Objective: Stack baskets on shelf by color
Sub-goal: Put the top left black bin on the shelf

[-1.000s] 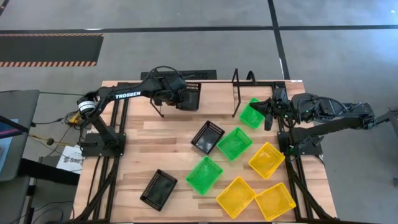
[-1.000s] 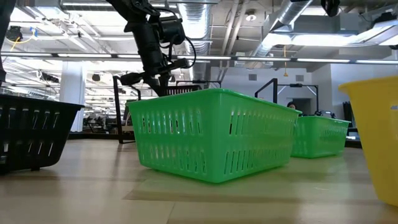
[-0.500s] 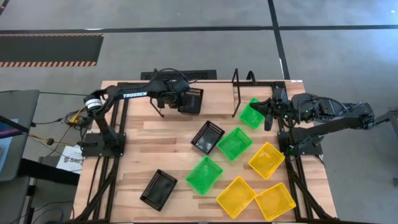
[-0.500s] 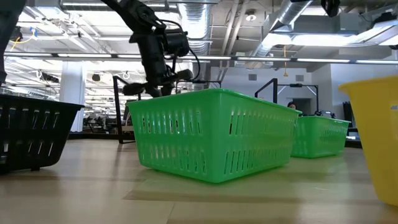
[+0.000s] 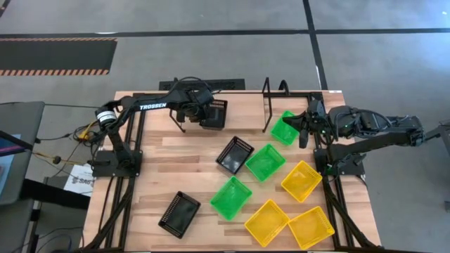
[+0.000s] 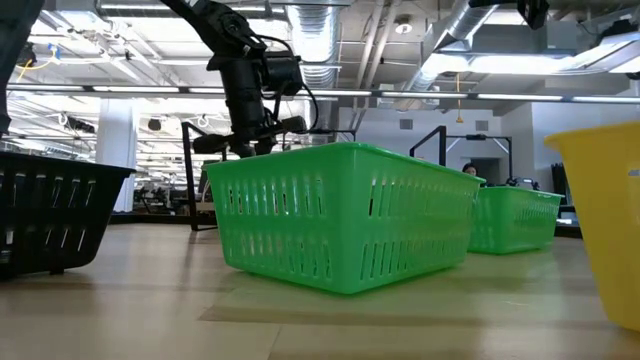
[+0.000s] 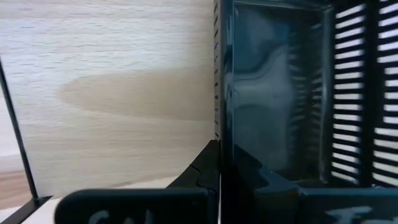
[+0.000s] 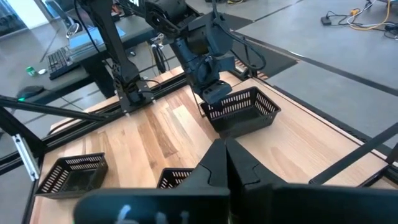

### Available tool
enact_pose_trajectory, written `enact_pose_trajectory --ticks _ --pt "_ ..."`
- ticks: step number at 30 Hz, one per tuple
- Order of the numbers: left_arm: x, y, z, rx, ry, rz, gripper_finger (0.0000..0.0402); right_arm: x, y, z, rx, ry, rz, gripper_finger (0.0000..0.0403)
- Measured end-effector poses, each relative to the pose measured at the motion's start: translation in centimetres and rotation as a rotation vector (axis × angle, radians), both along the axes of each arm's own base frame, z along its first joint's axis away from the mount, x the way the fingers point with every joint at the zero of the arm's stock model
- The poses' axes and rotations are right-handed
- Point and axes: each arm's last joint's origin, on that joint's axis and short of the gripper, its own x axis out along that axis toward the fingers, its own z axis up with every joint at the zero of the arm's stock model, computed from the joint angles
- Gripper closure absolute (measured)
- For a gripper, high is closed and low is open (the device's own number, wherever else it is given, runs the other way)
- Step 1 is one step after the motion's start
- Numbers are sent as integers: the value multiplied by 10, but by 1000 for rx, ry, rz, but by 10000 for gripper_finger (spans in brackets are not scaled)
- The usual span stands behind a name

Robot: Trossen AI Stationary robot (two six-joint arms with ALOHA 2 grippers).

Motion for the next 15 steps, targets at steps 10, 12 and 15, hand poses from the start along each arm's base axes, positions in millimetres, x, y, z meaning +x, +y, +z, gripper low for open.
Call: enact_pose_trajectory --ticks 10,12,15 --pt "-1 -1 0 18 27 -59 401 0 0 0 2 -1 0 402" --pt "-1 0 0 30 35 -79 395 0 0 0 7 -2 -2 402" --pt "-1 0 0 38 40 -110 376 0 0 0 13 -3 12 402"
